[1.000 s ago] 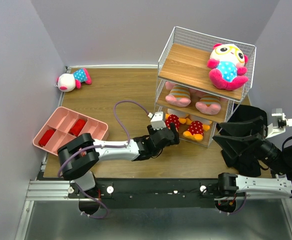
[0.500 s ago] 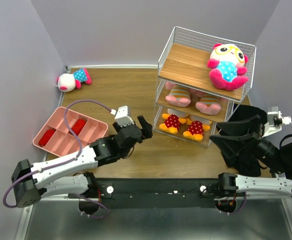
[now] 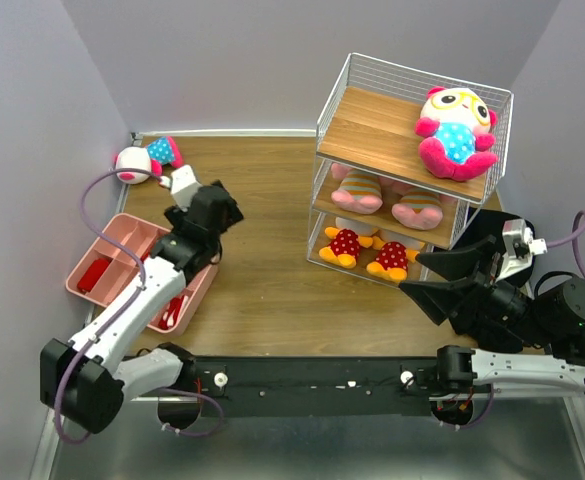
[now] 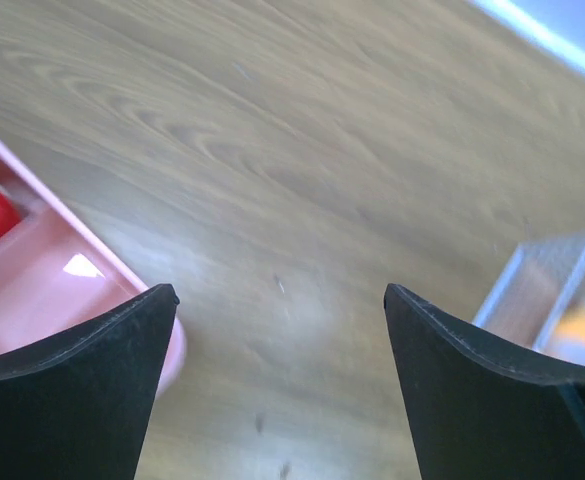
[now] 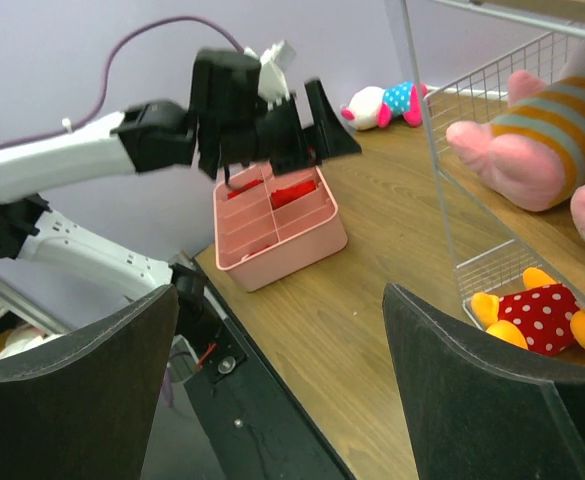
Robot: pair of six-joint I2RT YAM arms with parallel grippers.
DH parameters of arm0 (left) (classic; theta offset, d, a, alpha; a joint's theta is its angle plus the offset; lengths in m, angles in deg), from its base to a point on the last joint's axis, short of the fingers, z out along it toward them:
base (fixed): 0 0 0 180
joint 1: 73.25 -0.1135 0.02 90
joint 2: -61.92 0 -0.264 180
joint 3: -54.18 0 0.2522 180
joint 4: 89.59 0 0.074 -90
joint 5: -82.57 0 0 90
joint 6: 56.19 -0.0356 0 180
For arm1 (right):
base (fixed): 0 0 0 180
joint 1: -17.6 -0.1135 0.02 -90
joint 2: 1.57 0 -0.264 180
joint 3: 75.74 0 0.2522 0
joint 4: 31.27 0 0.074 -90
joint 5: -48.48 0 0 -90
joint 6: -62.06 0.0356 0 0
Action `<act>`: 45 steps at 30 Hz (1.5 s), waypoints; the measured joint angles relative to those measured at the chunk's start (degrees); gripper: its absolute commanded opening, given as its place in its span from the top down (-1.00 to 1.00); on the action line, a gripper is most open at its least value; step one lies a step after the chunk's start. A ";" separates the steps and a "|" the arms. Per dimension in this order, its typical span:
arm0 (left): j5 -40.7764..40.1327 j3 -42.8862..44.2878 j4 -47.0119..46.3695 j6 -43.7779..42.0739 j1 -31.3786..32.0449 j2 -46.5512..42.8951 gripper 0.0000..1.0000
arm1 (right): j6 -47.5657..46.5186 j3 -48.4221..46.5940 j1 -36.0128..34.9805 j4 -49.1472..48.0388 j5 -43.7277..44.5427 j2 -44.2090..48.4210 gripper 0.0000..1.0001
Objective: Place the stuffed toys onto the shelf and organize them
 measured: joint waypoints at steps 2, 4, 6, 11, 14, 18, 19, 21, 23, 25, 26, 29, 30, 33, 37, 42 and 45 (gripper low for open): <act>1.60 1.79 0.13 1.68 -6.99 1.22 -0.77 | -0.31 1.09 0.00 -0.20 -0.22 0.44 -0.80; 3.30 4.98 0.52 5.25 -14.32 3.32 -0.77 | -0.63 1.99 0.00 -0.44 -0.28 1.01 -0.80; 4.42 7.91 0.55 7.17 -18.53 5.53 -0.76 | -1.25 2.56 0.00 -0.68 -0.42 1.42 -0.80; 8.81 20.04 -1.16 13.79 -28.22 15.85 -0.74 | -2.47 2.58 0.02 -0.76 -1.11 1.42 -0.80; 11.41 27.89 -0.70 16.17 -33.29 24.74 -0.80 | -2.97 2.67 0.02 -0.96 -2.80 1.44 -0.80; 12.46 40.54 1.68 18.01 -36.48 37.03 -0.81 | -3.96 3.04 0.00 -1.16 -4.00 1.38 -0.80; 12.52 42.91 2.14 18.16 -36.74 39.19 -0.81 | -4.11 3.04 0.00 -1.14 -4.02 1.29 -0.80; 12.52 48.30 3.26 18.95 -37.07 44.83 -0.79 | -4.57 3.04 0.02 -0.92 -3.98 1.11 -0.80; 12.63 52.87 4.39 20.09 -37.46 49.77 -0.79 | -4.94 3.04 0.02 -0.37 -3.96 0.87 -0.80; 12.76 56.76 5.73 20.83 -37.64 53.59 -0.79 | -4.98 3.06 0.00 0.33 -3.96 0.74 -0.80; 12.72 59.82 6.58 21.57 -37.97 56.76 -0.79 | -4.98 3.13 0.00 0.42 -3.96 0.76 -0.80; 12.63 66.10 8.46 23.50 -38.82 63.17 -0.74 | -4.98 3.37 0.00 0.68 -3.87 0.85 -0.80; 12.70 67.14 8.70 24.15 -39.04 64.50 -0.67 | -4.98 3.41 0.00 0.76 -3.76 0.92 -0.80; 14.16 70.36 8.70 25.88 -40.15 69.72 -0.54 | -4.98 3.56 0.00 0.94 -2.93 1.22 -0.80; 17.75 75.49 7.96 28.15 -41.29 77.46 -0.29 | -5.27 3.87 0.00 0.92 -1.70 1.62 -0.80; 22.36 75.82 3.87 29.83 -41.81 81.74 0.75 | -5.64 4.00 0.02 0.85 -0.17 1.57 -0.80; 24.11 74.34 0.26 29.31 -41.86 81.18 1.00 | -5.66 4.00 0.00 0.83 0.28 1.27 -0.80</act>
